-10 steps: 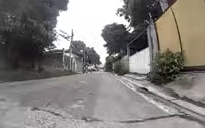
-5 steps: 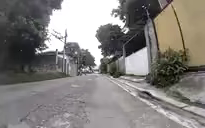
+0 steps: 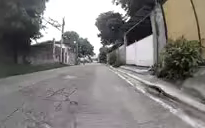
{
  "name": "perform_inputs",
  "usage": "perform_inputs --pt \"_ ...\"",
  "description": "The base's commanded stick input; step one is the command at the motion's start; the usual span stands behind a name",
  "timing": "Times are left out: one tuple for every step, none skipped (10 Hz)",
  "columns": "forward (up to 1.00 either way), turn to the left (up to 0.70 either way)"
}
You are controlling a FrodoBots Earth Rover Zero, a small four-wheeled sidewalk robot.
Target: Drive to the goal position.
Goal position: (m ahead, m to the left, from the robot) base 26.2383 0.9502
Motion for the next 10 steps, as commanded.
perform_inputs --pt "1.00 0.00" --pt "1.00 0.00" --pt "1.00 0.00" --pt "1.00 0.00" --pt "1.00 0.01" --pt "1.00 0.09" --pt "1.00 0.17" --pt "1.00 0.04" --pt "1.00 0.00" --pt "1.00 0.00"
